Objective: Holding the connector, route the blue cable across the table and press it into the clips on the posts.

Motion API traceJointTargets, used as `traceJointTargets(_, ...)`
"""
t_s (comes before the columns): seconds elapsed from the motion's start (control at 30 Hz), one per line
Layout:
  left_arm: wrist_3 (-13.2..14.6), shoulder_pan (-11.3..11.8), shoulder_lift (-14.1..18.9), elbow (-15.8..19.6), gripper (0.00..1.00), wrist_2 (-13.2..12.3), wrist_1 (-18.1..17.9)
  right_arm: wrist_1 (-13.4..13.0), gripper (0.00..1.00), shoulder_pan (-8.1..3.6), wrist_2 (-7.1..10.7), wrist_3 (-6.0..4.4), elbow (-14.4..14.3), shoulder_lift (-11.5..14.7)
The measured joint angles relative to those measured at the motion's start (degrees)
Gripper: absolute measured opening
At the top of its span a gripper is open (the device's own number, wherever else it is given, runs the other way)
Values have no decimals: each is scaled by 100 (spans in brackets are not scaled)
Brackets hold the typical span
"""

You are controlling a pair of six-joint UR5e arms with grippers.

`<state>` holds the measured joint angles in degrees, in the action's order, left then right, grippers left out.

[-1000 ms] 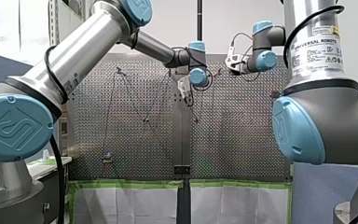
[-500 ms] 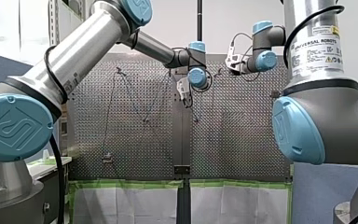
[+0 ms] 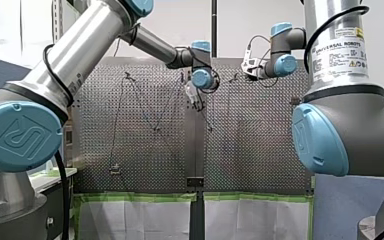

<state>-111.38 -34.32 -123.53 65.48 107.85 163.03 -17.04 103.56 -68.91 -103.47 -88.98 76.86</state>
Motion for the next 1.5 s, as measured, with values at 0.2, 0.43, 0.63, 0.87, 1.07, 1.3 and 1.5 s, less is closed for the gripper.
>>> traceJointTargets(0.2,-304,37,17,304,100,-305,80,-1,0,-9,-2,0,1,1)
traceJointTargets(0.43,-663,-44,29,654,100,-681,439,0,0,-5,-1,0,0,2)
traceJointTargets(0.63,-696,-53,192,738,100,-1007,712,-1,0,-5,-1,0,1,0)
traceJointTargets(0.87,-476,-124,570,1062,100,-925,704,0,0,-5,-1,0,1,1)
traceJointTargets(1.07,-364,-249,924,1414,100,-719,389,-1,0,-5,-1,0,1,0)
traceJointTargets(1.3,-132,-450,1353,1842,100,-304,-36,0,0,-5,-1,0,1,0)
traceJointTargets(1.5,-114,-605,1607,2205,100,60,-399,-1,0,-5,-1,0,1,1)
